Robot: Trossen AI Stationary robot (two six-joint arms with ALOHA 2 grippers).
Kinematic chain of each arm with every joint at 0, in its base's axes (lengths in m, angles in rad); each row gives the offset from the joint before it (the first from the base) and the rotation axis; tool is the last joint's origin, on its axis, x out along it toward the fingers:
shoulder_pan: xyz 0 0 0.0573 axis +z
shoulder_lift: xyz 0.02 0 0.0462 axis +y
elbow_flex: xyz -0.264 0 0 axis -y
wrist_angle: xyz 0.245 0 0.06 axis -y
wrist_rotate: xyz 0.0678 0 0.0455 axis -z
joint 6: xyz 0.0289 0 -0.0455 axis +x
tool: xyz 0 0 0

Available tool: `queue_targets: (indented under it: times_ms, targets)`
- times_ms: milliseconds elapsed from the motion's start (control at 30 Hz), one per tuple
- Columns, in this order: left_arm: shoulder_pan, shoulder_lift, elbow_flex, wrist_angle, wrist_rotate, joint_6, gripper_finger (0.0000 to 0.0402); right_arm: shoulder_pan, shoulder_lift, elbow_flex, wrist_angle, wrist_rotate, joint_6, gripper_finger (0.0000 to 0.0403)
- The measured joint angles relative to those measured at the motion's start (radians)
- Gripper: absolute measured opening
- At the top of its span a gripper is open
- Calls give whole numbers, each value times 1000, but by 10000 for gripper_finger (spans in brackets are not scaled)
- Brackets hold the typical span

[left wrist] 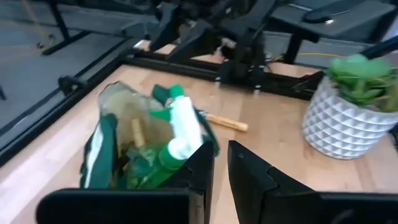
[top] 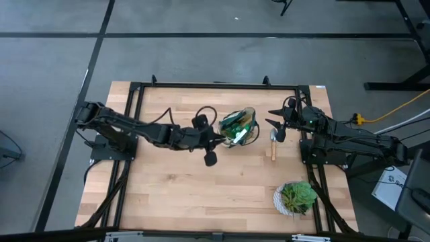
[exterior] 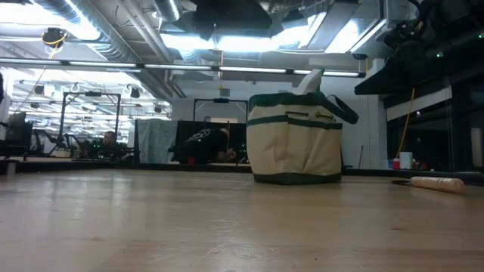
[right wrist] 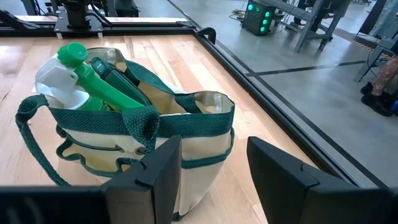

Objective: Pick & Place Garden tools in Gardening bag
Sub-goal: Put the brown trowel into the green gardening bag

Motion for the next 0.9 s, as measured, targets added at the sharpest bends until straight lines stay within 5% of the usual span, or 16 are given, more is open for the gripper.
queue_targets:
  times_ms: [900]
  targets:
    - [79,0,0,-40,-73,69,31,0,0,0,0,0,0,186]
